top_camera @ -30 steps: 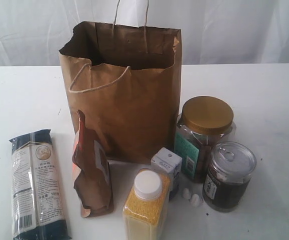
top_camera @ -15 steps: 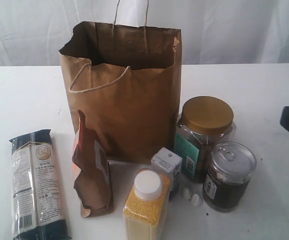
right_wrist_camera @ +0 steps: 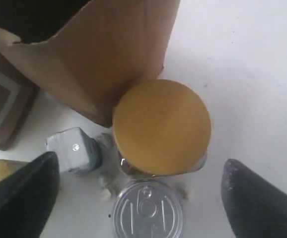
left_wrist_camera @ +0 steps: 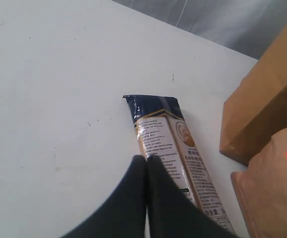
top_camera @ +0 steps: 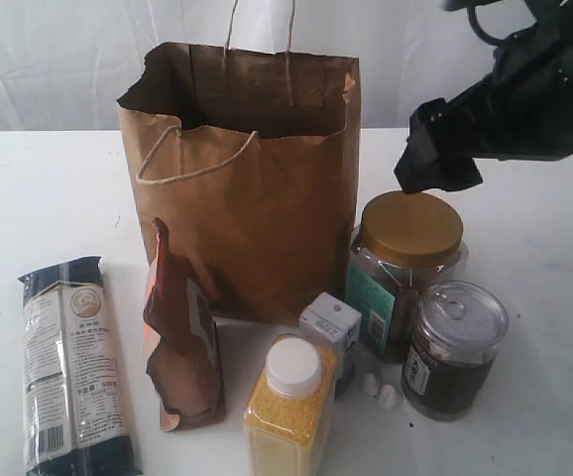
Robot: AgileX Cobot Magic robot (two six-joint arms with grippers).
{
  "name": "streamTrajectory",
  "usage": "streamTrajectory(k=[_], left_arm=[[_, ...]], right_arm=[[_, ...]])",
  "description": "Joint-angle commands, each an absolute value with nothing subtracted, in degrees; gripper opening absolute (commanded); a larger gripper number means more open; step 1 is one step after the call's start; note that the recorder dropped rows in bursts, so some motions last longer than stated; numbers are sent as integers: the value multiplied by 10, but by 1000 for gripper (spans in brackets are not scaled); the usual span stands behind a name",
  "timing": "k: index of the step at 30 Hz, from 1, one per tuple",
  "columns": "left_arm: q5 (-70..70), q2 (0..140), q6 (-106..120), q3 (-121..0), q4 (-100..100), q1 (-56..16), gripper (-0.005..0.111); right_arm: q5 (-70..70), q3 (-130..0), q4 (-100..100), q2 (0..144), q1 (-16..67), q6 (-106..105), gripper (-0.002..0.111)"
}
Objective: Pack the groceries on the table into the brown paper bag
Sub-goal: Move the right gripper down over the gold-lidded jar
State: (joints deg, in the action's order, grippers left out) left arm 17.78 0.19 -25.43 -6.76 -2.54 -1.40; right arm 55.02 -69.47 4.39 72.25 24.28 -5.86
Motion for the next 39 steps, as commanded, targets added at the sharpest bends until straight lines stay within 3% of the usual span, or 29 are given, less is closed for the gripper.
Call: streamTrajectory(k=[1, 8, 14, 39], left_arm=[[176, 0, -255, -64, -28, -17, 0], [176, 0, -255, -64, -28, -17, 0], [176, 0, -255, -64, -28, -17, 0], [176, 0, -255, -64, -28, -17, 0]], right_arm=[[623, -742, 58, 793, 239, -94, 82], [627, -747, 100, 835, 239, -188, 83], [627, -747, 67, 835, 239, -215, 94], [552, -747, 0, 906, 239, -244, 94]])
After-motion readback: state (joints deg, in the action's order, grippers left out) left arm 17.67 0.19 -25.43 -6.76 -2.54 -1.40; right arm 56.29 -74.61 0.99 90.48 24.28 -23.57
